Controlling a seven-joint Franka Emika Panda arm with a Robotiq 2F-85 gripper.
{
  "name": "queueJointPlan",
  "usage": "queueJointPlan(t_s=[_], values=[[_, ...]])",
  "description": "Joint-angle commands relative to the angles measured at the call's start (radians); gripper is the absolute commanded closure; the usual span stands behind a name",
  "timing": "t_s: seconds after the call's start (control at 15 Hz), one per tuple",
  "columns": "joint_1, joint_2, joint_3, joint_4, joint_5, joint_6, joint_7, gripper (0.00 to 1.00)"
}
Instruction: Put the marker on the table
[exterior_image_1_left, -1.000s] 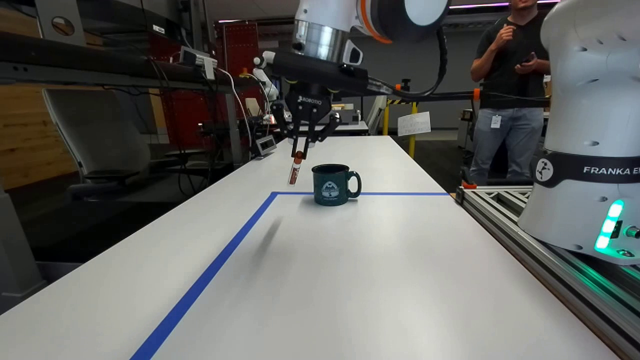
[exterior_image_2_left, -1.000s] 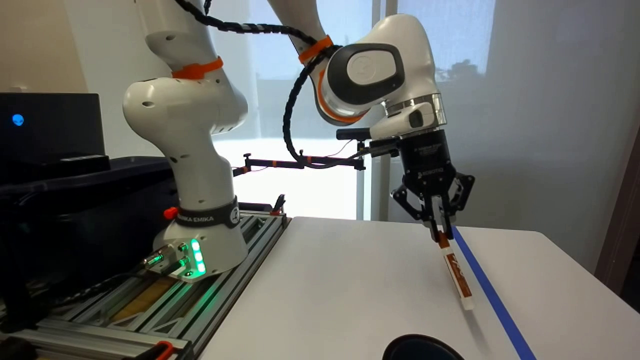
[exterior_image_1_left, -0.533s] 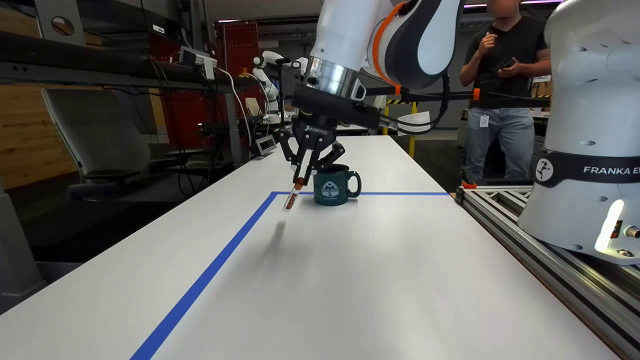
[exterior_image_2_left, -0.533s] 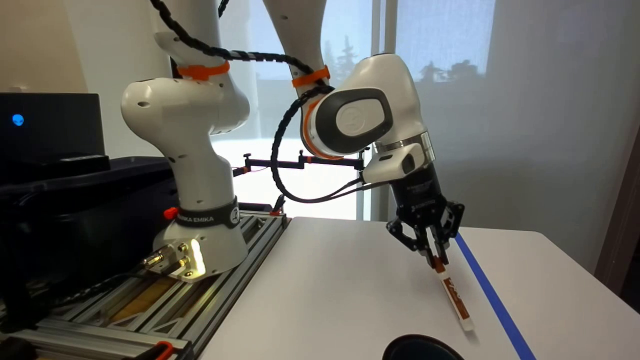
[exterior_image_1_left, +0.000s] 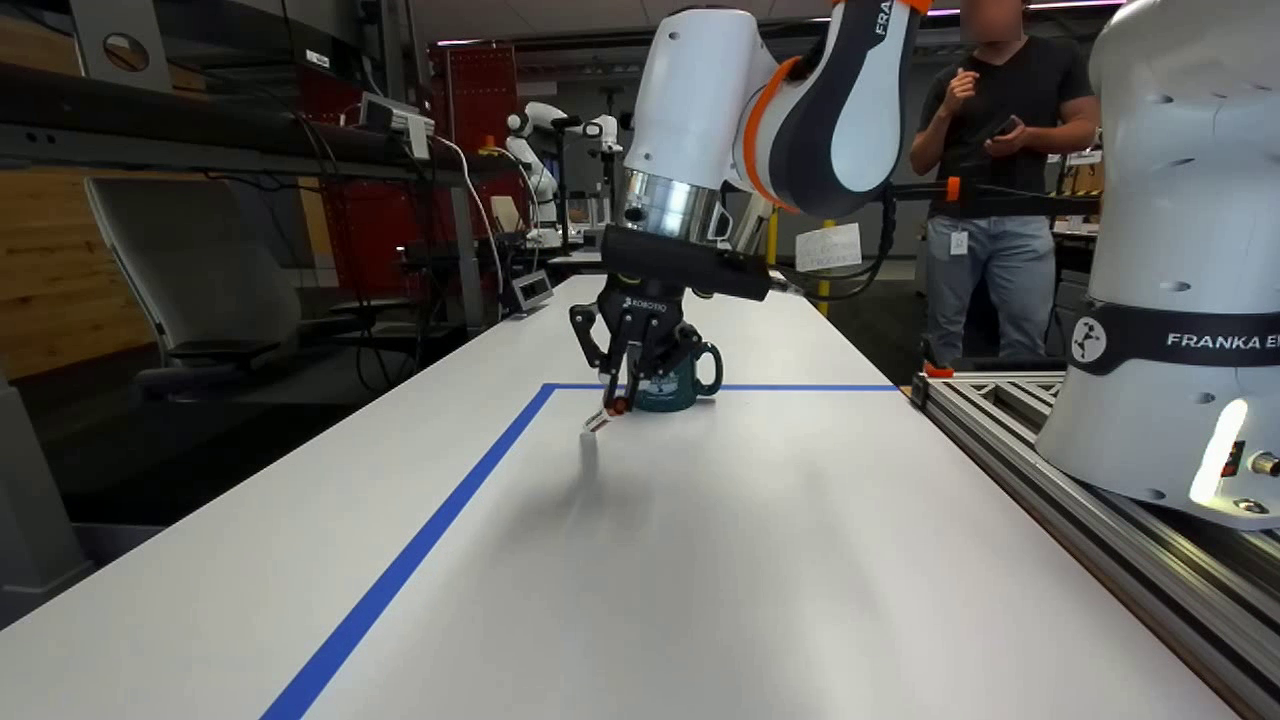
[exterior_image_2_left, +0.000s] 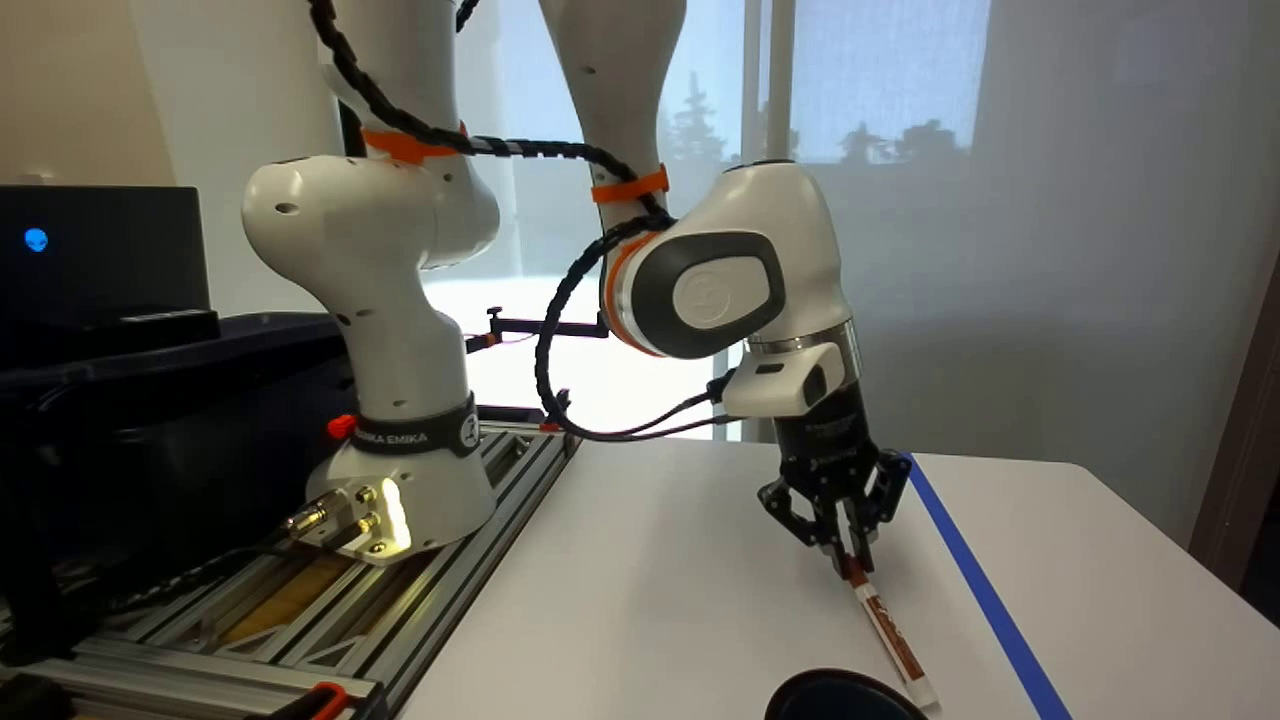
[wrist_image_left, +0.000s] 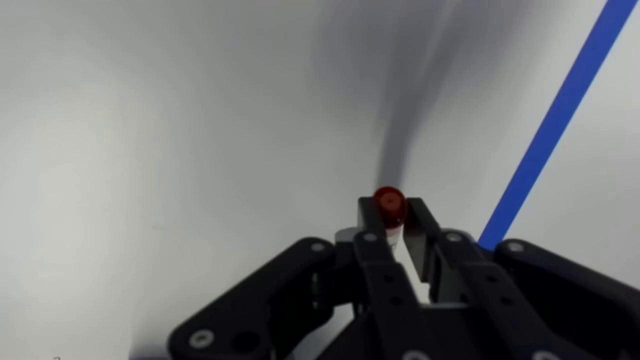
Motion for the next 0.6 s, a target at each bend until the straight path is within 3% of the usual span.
queueJointPlan(t_s=[0.0,0.4,0.47,0.53], values=[[-0.001,0.063,0.022,0.018,0.005,-0.019,-0.017,0.96],[-0.028,0.11,0.08,0.036,0.043,-0.095,-0.024,0.96],[-0.037,0.11,0.096,0.039,0.057,-0.109,-0.026,0.57],[-0.047,0.102,0.115,0.041,0.077,-0.134,-0.028,0.56]])
